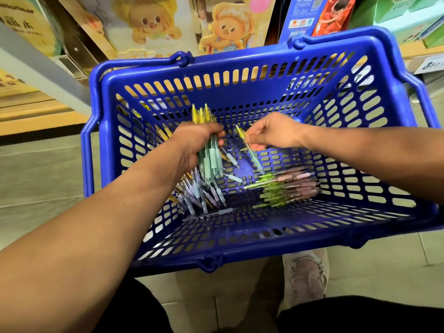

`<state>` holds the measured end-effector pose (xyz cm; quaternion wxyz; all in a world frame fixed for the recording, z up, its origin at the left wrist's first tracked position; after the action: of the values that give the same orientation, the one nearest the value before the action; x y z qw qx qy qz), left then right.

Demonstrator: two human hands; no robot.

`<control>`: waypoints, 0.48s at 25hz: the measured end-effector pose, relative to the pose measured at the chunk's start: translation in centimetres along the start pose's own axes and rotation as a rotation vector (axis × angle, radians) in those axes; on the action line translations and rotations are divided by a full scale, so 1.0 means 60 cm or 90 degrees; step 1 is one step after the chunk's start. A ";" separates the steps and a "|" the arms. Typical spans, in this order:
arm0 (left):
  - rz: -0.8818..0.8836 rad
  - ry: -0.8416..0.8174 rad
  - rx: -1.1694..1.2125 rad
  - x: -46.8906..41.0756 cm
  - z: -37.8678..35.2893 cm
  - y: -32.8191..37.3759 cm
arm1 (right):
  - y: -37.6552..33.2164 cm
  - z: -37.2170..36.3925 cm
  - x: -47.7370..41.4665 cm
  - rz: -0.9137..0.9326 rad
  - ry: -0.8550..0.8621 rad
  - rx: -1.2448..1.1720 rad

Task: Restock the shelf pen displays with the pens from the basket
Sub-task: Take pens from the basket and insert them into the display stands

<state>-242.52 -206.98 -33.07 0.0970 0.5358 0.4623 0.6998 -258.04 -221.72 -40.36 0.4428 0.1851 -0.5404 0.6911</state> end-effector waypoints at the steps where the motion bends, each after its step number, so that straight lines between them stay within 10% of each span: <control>1: -0.009 0.007 0.003 -0.003 0.000 0.000 | -0.003 0.000 -0.001 -0.021 -0.035 -0.087; 12: 0.042 0.002 0.141 0.138 -0.005 0.049 | -0.117 -0.005 0.125 -0.124 -0.152 -0.340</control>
<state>-245.07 -203.51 -25.40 0.0134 0.5572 0.5192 0.6479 -256.32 -218.21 -30.84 0.4736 0.1930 -0.7306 0.4524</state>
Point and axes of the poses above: each hand's wrist, its own x-axis away from the middle knuckle, its own z-axis out of the back of the hand, y = z × x, the point moved 4 cm from there along -x, towards the middle knuckle, and after that the axes turned 13 degrees about -z, right-handed, at the moved point
